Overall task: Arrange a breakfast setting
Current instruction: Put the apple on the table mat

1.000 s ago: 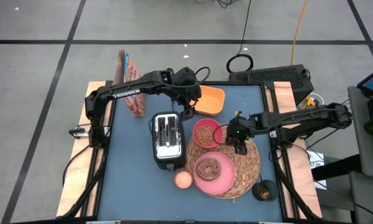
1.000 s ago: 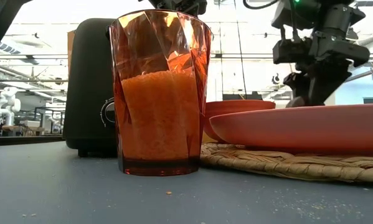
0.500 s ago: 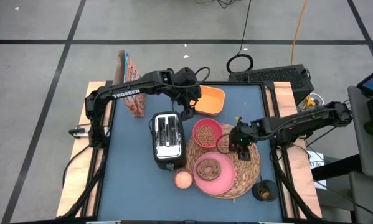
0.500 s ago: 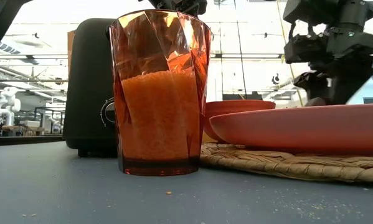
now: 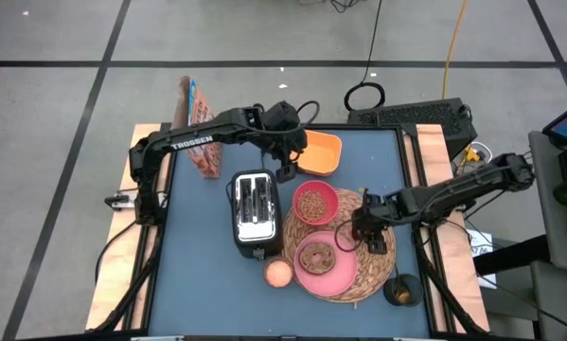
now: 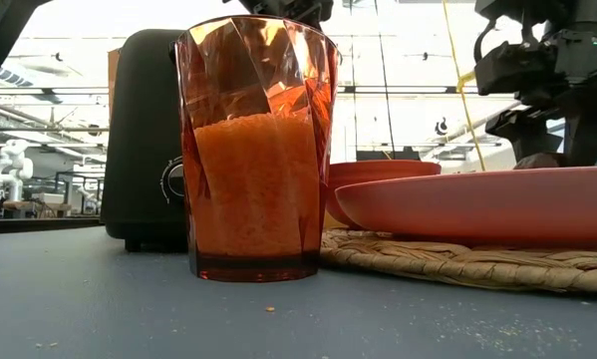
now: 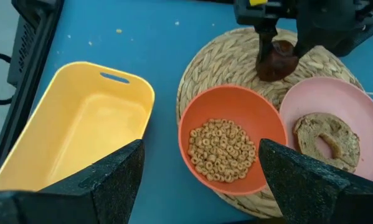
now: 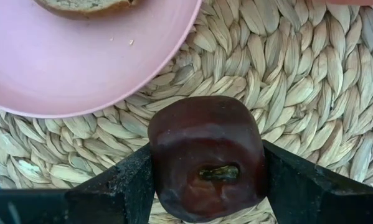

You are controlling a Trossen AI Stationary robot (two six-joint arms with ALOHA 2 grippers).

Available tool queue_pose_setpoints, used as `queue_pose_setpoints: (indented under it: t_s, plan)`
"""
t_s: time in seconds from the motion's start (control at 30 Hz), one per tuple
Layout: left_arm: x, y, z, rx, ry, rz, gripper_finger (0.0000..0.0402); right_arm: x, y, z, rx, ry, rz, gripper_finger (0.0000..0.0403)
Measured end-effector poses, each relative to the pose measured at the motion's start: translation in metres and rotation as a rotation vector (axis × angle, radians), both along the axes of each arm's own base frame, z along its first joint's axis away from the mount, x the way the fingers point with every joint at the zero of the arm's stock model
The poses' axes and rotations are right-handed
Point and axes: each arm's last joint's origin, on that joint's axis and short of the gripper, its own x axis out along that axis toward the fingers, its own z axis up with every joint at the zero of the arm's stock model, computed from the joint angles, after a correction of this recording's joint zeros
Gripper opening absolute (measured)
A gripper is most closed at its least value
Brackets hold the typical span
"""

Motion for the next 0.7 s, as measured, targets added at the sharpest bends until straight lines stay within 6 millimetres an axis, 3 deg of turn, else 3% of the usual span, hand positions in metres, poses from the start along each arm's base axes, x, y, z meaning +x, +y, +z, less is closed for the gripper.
queue_pose_setpoints:
  t_s: [0.7]
  plan:
    - [0.0012, 0.0002, 0.0010, -0.015, -0.014, 0.020, 0.0319, -0.0003, 0.0002, -0.0006, 0.003, 0.005, 0.013, 0.0302]
